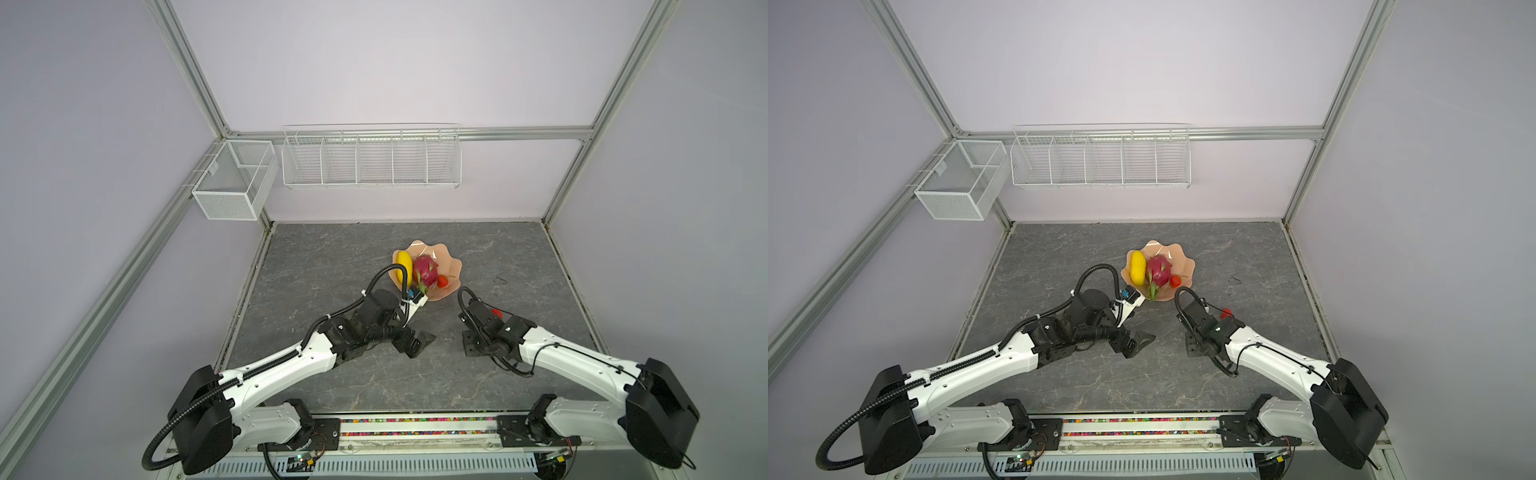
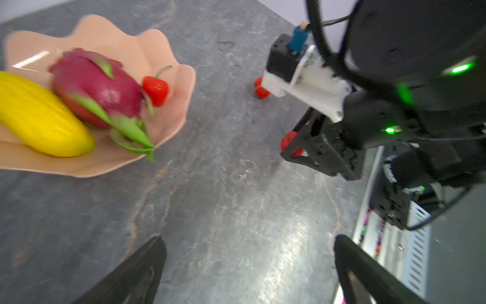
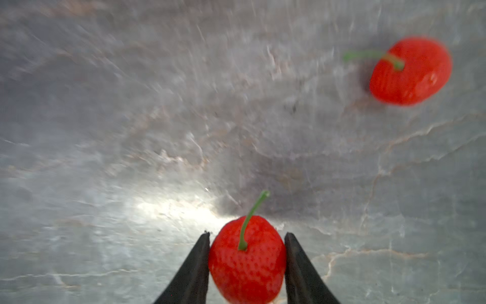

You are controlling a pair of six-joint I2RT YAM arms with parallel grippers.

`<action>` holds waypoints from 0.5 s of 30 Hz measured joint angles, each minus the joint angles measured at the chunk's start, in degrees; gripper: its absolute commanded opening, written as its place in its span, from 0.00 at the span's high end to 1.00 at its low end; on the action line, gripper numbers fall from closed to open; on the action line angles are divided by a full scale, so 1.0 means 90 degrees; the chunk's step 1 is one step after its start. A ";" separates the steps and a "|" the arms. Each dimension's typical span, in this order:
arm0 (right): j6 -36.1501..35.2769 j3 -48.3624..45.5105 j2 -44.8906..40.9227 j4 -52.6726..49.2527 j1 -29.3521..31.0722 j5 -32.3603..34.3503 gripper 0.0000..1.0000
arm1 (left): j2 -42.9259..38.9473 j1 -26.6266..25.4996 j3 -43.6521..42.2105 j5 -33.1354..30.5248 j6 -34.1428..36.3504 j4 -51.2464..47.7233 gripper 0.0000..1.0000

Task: Place and organize the fake fruits in the fruit bowl
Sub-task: 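Place the second strawberry into the bowl with the right gripper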

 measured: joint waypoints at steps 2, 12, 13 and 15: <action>-0.0209 0.0420 0.0083 0.0083 -0.0146 -0.0075 0.63 | 0.0000 0.0010 0.0117 -0.0583 -0.0049 0.0007 0.01; -0.1151 0.1906 0.1163 0.1222 -0.1260 -0.0947 0.63 | 0.0206 0.0656 0.0420 -0.1392 -0.0602 0.0109 0.01; -0.1202 0.2011 0.1319 0.1365 -0.1350 -0.1015 0.63 | 0.0219 0.0680 0.0420 -0.1396 -0.0627 0.0112 0.01; -0.1287 0.2208 0.1630 0.1603 -0.1501 -0.1168 0.63 | 0.0233 0.0690 0.0425 -0.1401 -0.0665 0.0117 0.01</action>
